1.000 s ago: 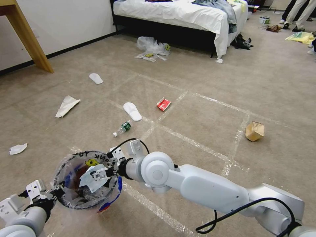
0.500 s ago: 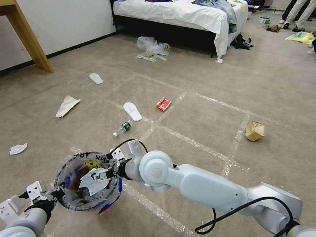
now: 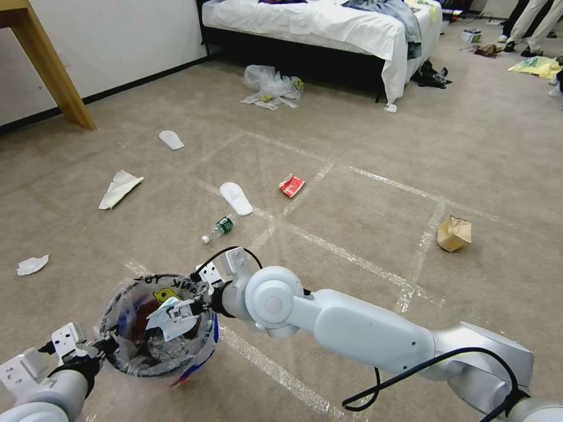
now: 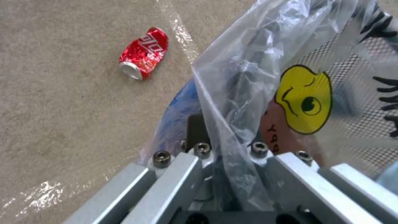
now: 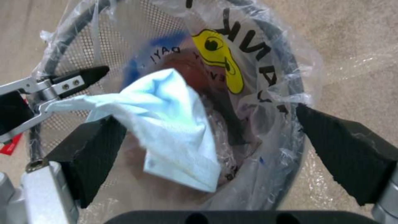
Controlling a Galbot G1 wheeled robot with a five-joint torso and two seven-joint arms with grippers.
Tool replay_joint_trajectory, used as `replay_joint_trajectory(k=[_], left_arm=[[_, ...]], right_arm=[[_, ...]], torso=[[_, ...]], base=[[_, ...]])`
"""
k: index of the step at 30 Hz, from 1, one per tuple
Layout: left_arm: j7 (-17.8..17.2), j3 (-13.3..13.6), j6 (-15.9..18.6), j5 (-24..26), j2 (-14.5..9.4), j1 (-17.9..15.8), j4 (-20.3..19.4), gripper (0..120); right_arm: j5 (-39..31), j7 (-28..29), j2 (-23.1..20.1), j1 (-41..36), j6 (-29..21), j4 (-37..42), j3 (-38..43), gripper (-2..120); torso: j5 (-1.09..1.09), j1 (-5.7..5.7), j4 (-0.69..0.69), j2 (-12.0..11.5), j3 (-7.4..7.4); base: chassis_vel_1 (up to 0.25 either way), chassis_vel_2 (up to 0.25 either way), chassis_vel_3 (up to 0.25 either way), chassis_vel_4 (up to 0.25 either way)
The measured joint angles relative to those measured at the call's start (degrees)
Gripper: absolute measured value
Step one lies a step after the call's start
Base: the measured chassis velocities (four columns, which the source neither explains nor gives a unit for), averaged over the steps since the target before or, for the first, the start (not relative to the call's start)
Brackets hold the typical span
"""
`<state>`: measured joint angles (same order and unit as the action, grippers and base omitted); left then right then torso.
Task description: Pick up the trash bin and place the garbage on the floor into it.
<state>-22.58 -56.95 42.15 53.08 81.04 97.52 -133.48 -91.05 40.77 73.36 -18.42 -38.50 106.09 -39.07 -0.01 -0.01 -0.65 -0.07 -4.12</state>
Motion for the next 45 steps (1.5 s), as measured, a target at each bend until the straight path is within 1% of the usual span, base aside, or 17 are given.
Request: replay_joint_trajectory(k=[8, 12, 16, 27, 45], left_arm=[[0.1, 0.2, 0.0, 0.0, 0.0, -0.2, 0.2, 1], [0.1, 0.4, 0.0, 0.0, -0.2, -0.6, 0.6, 1], [0.1, 0.9, 0.0, -0.2, -0.2, -1.0, 1.1, 1], [0.1, 0.9, 0.0, -0.1, -0.4, -1.2, 1.0, 1], [0.1, 1.1, 0.0, -0.1, -0.3, -1.7, 1.5, 1]], right_arm=[[0.3, 0.0, -0.1, 0.7, 0.0, 0.8, 0.4, 100], [0.6, 0.2, -0.9, 1.0, 0.0, 2.3, 1.1, 100], [0.7, 1.0, -1.3, 1.1, -0.3, 3.1, 1.0, 100], [0.6, 2.5, -1.4, 1.9, -0.9, 4.1, 0.5, 100], [1.9, 4.0, -2.1, 2.8, -2.5, 4.2, 0.1, 100]], torso=[[0.00, 0.00, 0.00, 0.0, 0.00], [0.00, 0.00, 0.00, 0.0, 0.00], [0.00, 0.00, 0.00, 0.0, 0.00], [0.00, 0.00, 0.00, 0.0, 0.00], [-0.01, 0.00, 0.00, 0.0, 0.00]], base=[[0.000, 0.000, 0.000, 0.000], [0.000, 0.000, 0.000, 0.000], [0.000, 0.000, 0.000, 0.000], [0.000, 0.000, 0.000, 0.000], [0.000, 0.000, 0.000, 0.000]])
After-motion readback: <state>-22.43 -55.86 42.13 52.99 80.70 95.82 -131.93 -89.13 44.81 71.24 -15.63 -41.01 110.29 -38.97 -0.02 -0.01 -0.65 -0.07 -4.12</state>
